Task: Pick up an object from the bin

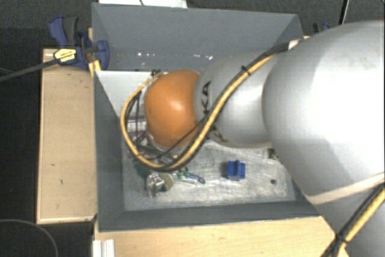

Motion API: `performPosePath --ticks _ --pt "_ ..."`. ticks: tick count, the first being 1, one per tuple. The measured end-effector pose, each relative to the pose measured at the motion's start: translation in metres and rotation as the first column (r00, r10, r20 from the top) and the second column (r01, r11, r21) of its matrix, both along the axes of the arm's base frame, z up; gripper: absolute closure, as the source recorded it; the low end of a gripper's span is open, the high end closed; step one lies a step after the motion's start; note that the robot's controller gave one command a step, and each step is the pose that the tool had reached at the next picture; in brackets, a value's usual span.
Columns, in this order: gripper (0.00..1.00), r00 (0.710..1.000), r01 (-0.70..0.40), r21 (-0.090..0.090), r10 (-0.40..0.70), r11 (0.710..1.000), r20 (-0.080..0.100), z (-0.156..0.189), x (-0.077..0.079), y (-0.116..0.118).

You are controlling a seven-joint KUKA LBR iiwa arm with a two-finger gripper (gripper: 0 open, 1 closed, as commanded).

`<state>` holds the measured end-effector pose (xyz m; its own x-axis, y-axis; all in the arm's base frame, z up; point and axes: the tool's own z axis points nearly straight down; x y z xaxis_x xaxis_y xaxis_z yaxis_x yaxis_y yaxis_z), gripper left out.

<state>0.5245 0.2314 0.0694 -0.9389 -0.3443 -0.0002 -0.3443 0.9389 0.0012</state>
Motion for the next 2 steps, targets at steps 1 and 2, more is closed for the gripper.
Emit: performPosePath --ticks 1,2 --pt "0.00 0.999 0.050 -0.001 -0.050 0.999 0.007 0.0273 0.0439 -0.0622" --pt "1.00 0.999 0.047 0.002 -0.047 0.999 0.001 0.0264 0.0404 -0.0565"
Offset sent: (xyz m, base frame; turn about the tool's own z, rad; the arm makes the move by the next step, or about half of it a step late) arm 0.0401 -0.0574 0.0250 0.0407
